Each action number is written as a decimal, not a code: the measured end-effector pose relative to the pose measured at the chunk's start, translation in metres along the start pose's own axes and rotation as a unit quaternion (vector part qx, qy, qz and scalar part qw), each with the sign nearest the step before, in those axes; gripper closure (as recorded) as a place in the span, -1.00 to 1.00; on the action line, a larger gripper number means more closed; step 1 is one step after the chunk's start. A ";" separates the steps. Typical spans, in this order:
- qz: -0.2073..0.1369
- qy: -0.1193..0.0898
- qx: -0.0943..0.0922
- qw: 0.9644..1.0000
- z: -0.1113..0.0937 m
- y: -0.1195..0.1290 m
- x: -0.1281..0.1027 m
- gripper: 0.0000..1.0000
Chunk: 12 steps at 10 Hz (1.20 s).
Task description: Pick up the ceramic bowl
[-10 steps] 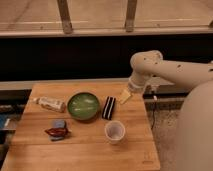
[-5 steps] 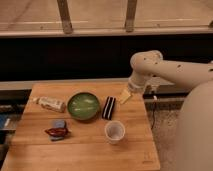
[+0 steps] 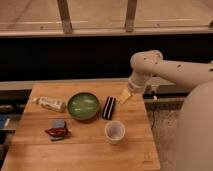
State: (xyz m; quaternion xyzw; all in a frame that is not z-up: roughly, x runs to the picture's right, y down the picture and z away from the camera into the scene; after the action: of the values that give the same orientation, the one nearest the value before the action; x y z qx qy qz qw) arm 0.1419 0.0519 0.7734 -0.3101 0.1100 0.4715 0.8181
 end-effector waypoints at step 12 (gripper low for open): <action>-0.170 -0.042 0.036 0.984 -0.019 0.092 -0.145 -0.60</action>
State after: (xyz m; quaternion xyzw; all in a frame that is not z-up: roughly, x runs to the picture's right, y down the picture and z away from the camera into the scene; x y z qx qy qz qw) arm -0.0100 -0.0282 0.7895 -0.2745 0.0378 0.3338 0.9010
